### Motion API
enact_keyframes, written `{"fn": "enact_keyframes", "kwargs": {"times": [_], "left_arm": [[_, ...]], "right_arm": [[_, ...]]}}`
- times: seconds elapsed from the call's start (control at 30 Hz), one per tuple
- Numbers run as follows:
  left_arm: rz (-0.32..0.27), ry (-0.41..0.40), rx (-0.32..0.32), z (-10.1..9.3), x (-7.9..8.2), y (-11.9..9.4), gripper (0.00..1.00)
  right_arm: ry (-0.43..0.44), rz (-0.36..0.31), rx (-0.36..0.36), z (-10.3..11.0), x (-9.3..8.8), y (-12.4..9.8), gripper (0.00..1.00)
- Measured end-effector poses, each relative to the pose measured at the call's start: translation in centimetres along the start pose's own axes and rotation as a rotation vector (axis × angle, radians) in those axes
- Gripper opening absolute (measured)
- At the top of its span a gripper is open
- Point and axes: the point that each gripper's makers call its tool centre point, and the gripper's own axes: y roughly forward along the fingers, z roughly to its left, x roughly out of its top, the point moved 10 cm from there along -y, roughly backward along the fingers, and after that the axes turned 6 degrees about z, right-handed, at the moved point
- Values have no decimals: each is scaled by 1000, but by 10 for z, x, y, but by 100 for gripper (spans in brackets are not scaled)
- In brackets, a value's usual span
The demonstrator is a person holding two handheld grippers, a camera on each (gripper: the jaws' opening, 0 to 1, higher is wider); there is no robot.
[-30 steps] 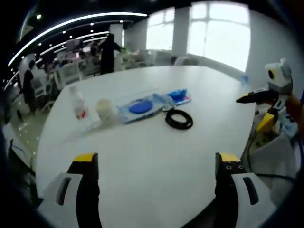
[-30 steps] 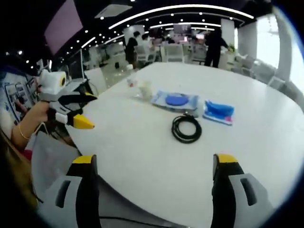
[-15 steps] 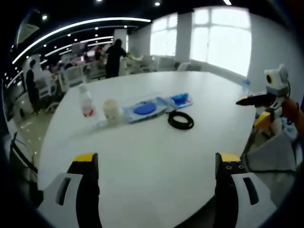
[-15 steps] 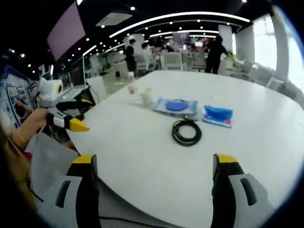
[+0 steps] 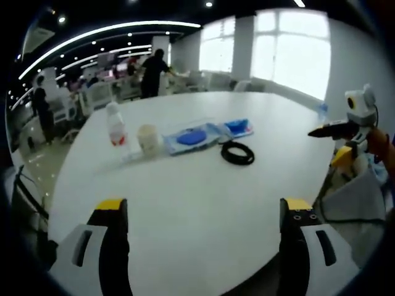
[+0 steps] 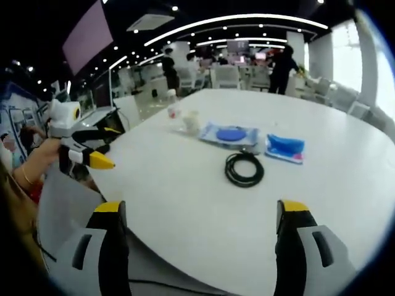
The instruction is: Arrange the tabletop items into an orderly group along one side of the table until the central work area is clear of visible clutter.
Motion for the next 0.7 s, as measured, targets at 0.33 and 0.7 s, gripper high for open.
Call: {"fn": "enact_keyframes", "kwargs": {"times": [0.33,0.7], "left_arm": [[4,-5,-3,1,-4,1,99],[15,-2,-8,2,-6,1,99]], "right_arm": [[9,10,-8,-1,-5,0,100],[11,33,-15,-4,-6,0,100]]}}
